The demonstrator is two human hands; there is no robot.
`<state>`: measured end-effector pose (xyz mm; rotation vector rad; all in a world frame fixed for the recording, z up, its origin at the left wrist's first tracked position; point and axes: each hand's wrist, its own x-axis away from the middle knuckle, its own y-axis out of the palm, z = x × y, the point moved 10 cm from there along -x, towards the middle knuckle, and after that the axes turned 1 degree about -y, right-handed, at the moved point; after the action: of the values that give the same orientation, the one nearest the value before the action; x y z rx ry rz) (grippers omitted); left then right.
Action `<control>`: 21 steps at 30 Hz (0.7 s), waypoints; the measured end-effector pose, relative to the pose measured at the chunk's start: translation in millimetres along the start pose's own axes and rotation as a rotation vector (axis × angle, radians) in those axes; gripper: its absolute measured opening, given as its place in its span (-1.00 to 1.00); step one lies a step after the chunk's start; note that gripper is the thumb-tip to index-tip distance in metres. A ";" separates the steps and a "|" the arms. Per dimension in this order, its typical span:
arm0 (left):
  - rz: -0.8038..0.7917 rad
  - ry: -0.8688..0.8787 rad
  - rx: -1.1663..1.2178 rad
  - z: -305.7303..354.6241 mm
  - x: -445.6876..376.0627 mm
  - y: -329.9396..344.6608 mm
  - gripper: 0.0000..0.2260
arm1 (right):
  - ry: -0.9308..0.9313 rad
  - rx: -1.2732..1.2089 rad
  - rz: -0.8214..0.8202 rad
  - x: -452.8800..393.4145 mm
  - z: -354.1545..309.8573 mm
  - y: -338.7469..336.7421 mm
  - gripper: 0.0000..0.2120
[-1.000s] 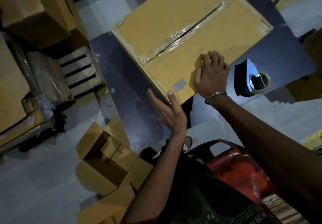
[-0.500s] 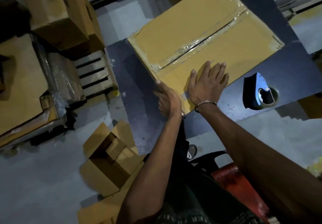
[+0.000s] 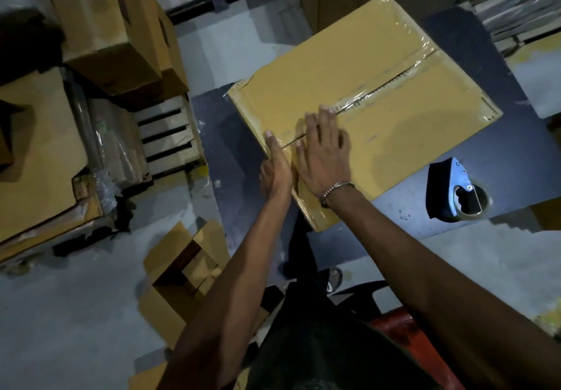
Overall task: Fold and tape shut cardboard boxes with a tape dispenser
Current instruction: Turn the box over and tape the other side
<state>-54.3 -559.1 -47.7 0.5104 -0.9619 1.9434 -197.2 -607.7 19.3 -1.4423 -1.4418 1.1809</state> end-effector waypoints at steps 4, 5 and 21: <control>0.231 0.330 0.025 47.0 -21.9 -34.0 -0.16 | -0.149 0.061 -0.130 -7.7 -13.8 22.4 -0.41; 0.227 0.411 0.033 64.5 -27.2 -34.1 -0.19 | -0.149 0.081 -0.138 -5.6 -13.6 24.3 -0.41; 0.284 0.411 -0.126 137.5 -79.3 -53.7 -0.11 | -0.014 0.114 -0.164 -31.0 -24.0 16.2 -0.46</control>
<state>30.3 -692.9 7.1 -0.1063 -0.9146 2.1087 -167.6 -637.4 13.3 -1.2168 -1.4492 1.1525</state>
